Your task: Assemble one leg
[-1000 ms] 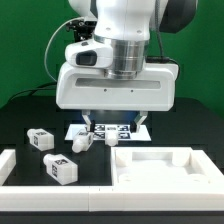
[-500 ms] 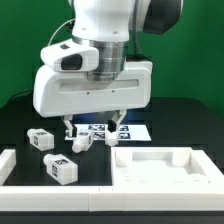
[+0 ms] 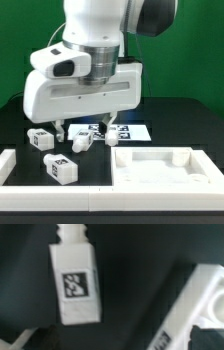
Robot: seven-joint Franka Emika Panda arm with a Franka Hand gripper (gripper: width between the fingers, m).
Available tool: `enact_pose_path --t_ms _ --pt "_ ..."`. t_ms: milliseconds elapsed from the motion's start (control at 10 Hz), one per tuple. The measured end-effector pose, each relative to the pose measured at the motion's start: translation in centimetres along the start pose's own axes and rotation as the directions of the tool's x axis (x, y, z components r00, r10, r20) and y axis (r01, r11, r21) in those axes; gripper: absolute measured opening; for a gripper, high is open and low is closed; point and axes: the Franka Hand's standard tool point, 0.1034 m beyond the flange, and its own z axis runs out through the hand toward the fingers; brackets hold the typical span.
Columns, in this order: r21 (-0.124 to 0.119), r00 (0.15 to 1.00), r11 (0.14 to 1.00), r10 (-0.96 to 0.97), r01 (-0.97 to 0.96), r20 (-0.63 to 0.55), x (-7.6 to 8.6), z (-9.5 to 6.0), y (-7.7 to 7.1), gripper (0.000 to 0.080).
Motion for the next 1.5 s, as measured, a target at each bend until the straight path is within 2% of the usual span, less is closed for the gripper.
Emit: enact_pose_path --t_ms 100,300,400,500,700,800,900,1100,1500 --pt "-0.014 0.996 0.999 -0.037 0.038 0.082 0.0 -0.2 0.9 0.0649" --pt "-0.007 0.986 1.0 -0.006 0.007 0.164 0.6 0.0 2.2 0.0649" --pt "0.018 0.974 1.0 0.008 -0.013 0.225 0.4 -0.5 1.4 0.0649" --pt "0.022 0.965 1.0 -0.001 -0.006 0.263 0.5 -0.2 1.2 0.0649" --pt "0.048 0.915 0.999 -0.01 -0.011 0.402 0.1 0.4 1.1 0.0649" --pt "0.038 0.892 0.999 0.003 -0.023 0.452 0.3 0.9 2.6 0.0649" --pt "0.015 0.853 0.999 0.017 -0.03 0.522 0.4 1.1 3.4 0.0649" --pt "-0.011 0.804 0.999 0.038 -0.039 0.593 1.1 2.2 4.0 0.0649" --pt "-0.02 0.807 0.999 0.045 -0.041 0.589 1.4 2.8 4.0 0.0649"
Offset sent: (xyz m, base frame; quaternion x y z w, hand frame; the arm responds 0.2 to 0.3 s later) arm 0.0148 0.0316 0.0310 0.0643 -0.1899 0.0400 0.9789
